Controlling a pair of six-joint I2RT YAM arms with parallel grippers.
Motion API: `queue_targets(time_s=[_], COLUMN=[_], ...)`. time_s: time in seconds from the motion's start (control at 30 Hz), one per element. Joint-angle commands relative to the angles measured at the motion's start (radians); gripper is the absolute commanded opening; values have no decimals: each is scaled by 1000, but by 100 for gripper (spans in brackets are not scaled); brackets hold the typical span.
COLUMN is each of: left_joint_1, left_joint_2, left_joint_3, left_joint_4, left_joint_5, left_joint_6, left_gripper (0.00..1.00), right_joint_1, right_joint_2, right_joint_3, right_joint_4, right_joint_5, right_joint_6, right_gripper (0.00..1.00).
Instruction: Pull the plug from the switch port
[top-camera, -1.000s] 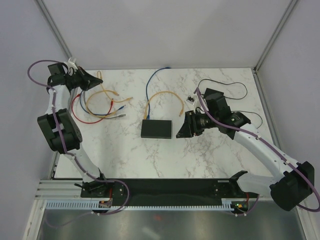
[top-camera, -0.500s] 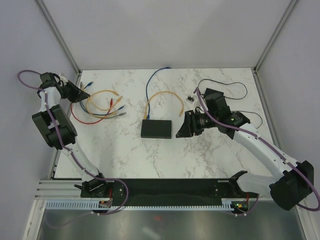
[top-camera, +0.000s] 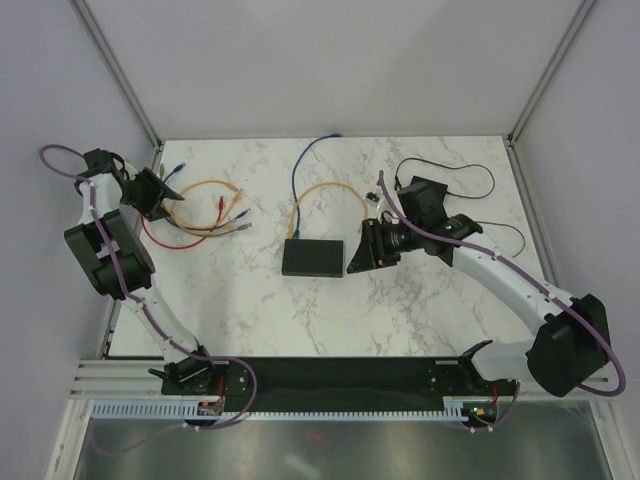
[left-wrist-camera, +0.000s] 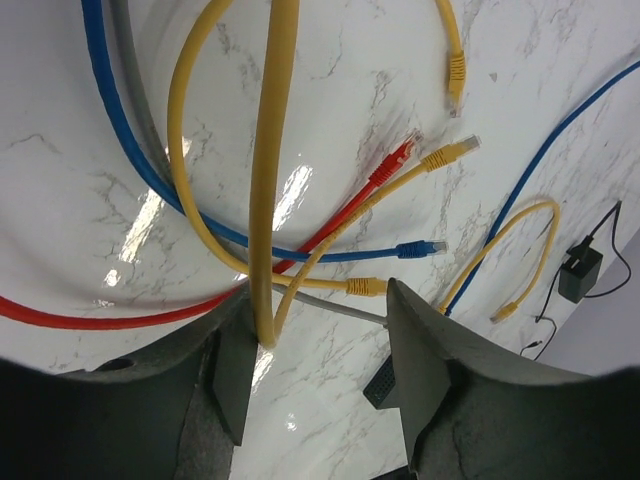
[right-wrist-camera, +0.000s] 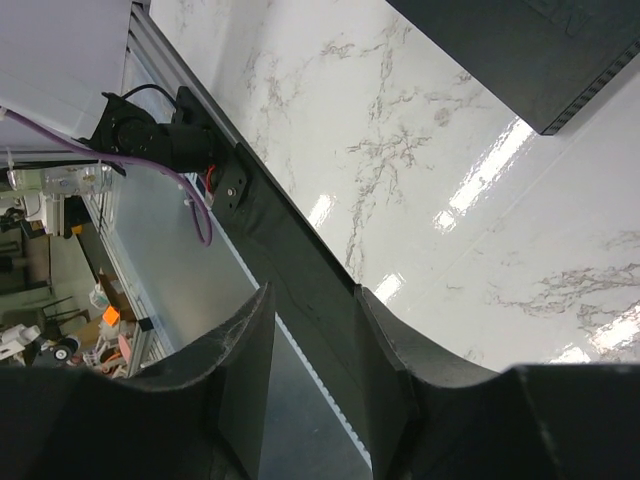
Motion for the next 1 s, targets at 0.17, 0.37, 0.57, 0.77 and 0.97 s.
queue_targets(time_s=[0.17, 0.37, 0.57, 0.77, 0.97], left_joint_1=[-2, -45, -104, -311, -459], left_joint_2=[-170, -230, -330, -428, -493], left_joint_3=[-57, -67, -123, -179, -290], left_joint_4=[-66, -151, -163, -145, -7], left_joint_5=[-103, -267, -325, -358, -247], left_joint_6=[-83, -151, -208, -244, -255], left_gripper=[64, 71, 70, 65, 54], right_joint_1=[-2, -2, 0, 0, 0], right_joint_2=[77, 121, 161, 216, 252], right_joint_3=[81, 98, 111, 148, 170], right_joint_4=[23, 20, 23, 22, 25], right_joint_5=[9, 3, 6, 19, 39], right_joint_6=[14, 7, 4, 11, 24], right_gripper=[45, 44, 42, 40, 40])
